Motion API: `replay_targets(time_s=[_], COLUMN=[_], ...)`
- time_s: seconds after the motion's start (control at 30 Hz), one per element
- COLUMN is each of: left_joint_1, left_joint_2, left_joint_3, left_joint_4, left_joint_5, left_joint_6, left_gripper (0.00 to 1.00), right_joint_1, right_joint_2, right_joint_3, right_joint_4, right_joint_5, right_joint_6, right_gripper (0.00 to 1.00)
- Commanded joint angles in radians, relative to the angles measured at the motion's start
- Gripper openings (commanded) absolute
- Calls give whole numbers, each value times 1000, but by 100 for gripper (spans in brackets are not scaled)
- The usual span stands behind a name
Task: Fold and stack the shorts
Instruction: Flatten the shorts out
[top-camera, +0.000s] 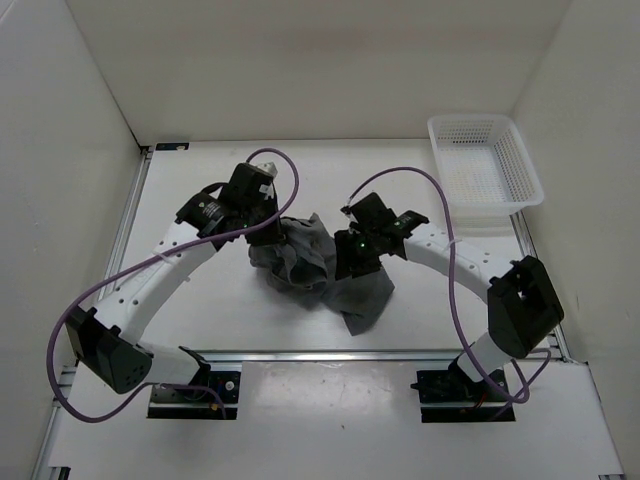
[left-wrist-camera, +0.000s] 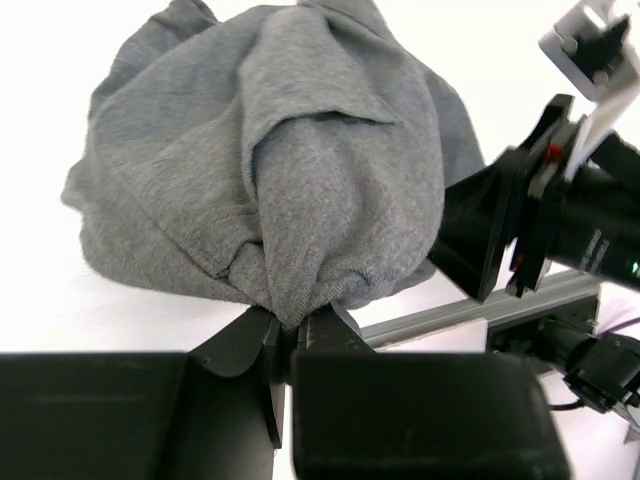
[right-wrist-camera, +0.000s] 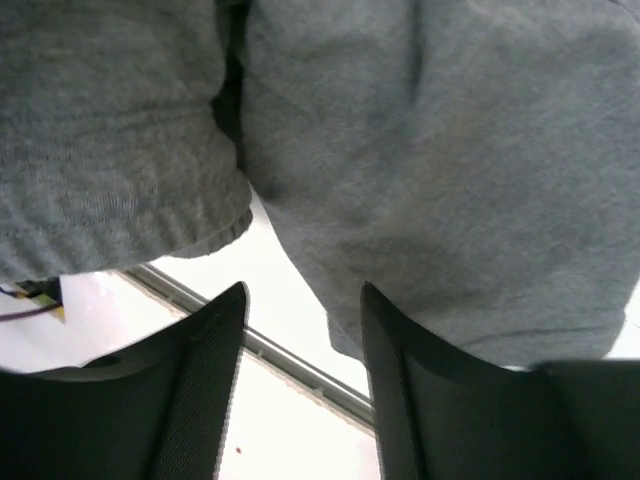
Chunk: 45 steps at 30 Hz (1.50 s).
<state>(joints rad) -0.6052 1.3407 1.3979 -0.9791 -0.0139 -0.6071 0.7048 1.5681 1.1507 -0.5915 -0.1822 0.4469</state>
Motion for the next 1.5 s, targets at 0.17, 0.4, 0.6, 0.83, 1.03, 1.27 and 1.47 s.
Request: replay_targets(time_s=[0.17,0.4,0.6,0.83,1.03,1.27,1.47], left_joint_1=[68,113,122,131,191,380,420], left_joint_2=[24,34,44,44,25,164,154], left_joint_3=[180,225,268,297,354,758,920], left_joint_4=[-72,-81,-92,-122,-135,-239,-153], left_joint_5=[-11,35,45,77,98,118,165], left_joint_6=[64,84,84,84,108,188,165], left_gripper=[10,10,10,10,10,10,10], right_joint_1=[64,148,206,217,217,11,-86], right_joint_2=[-82,-17,4,101,182,96,89], right_joint_3=[-94,-66,-75,-77,81,387,701], right_joint_4=[246,346,461,665,612,441,340], right_joint_5=[41,32,70,210,246,290,283], right_joint_6=[3,-37,-51,-16,-62,-224,-338], right_gripper=[79,82,81,71,11,1,1])
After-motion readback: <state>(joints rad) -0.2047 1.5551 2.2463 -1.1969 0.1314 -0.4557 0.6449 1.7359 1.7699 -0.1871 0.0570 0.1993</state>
